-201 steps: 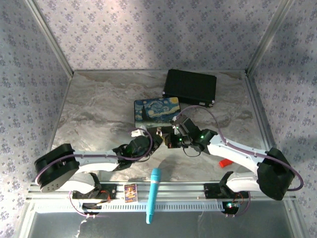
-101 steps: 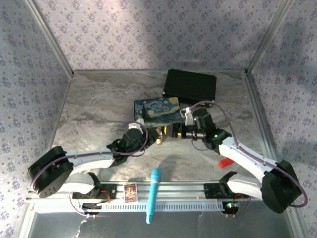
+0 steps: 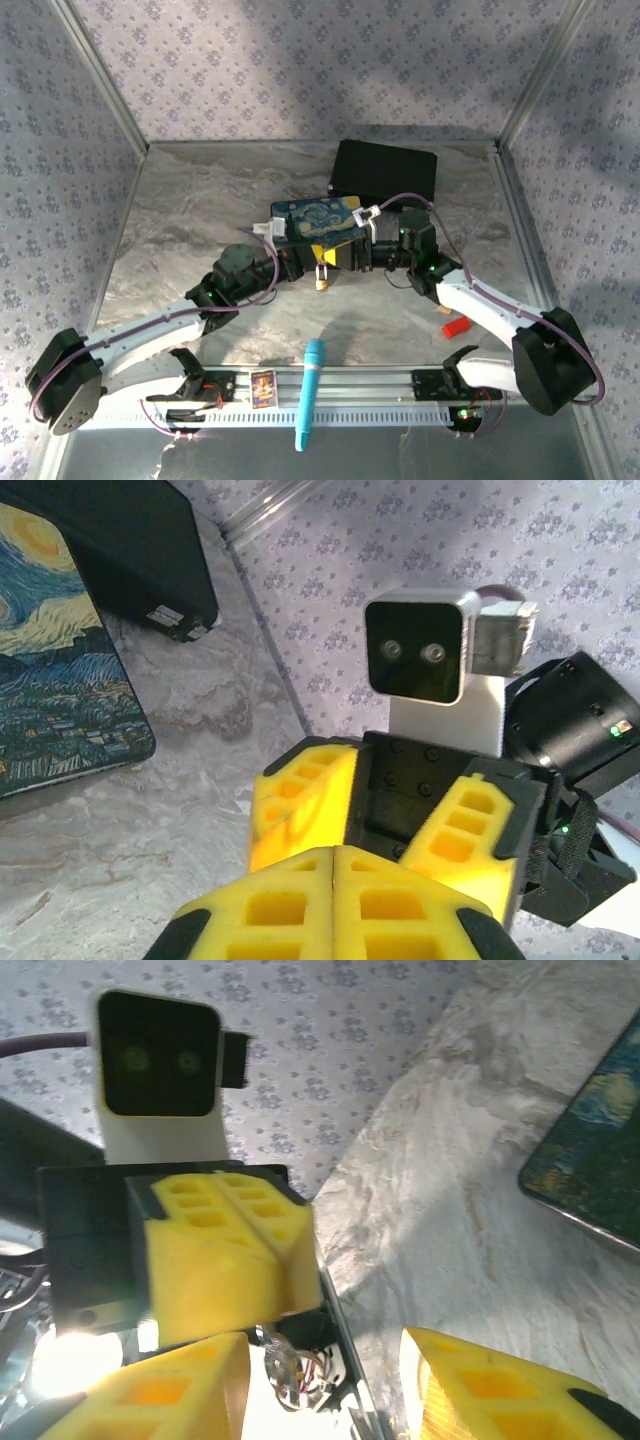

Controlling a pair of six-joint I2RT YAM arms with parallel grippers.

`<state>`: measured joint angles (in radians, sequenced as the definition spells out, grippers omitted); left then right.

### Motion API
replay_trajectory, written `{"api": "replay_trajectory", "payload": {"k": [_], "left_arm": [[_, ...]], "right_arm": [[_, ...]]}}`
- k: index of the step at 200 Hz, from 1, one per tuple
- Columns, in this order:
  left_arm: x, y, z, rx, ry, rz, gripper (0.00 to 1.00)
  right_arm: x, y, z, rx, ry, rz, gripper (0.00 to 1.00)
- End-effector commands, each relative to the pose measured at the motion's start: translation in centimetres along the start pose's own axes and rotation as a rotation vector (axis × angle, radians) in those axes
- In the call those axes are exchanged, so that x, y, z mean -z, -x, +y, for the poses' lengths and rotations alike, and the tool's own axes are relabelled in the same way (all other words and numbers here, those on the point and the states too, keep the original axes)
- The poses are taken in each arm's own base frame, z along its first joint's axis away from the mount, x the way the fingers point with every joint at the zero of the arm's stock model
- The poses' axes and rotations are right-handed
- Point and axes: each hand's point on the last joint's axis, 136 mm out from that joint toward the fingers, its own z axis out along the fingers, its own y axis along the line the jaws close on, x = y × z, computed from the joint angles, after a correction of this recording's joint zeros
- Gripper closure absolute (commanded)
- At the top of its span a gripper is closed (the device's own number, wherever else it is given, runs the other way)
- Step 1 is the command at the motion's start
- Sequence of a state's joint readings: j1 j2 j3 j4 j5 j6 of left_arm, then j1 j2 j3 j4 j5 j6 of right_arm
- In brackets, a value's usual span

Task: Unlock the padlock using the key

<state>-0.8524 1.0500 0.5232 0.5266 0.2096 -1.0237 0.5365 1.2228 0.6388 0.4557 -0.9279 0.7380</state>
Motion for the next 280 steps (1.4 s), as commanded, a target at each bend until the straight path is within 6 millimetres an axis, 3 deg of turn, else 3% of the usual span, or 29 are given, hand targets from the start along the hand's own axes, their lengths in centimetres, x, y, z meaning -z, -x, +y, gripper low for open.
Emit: {"api": "replay_trajectory", "payload": {"k": [1,83,205,254,280], "left_arm": [[0.0,0.6,-1.8,-0.037,-0.066,-0.005,1.00],[0.4,1.1,-1.8,-0.017,-0.077,-0.048,1.00],[1.2,1.5,-2.1,-0.017,-0.115,-0.108,1.00],[1.6,1.8,-2.5,-0.034,-0.117,-0.118,1.00],[1.6,1.7,-2.1,-0.037,-0.104,-0.119,1.00]], "right_arm": [[-0.2,0.0,2.0,0.047,0.083,0.011,0.58],[-1.3,-0.4,1.8,0.035,0.090,0.029,0.76],[-2.0,-0.2,0.8,0.001,0.089,0.009,0.79],[-1.8,-0.3,-0.6,-0.038,0.059,-0.001,0.73],[-1.7,0.1,-0.2,-0.030,0.072,-0.012,0.75]]}}
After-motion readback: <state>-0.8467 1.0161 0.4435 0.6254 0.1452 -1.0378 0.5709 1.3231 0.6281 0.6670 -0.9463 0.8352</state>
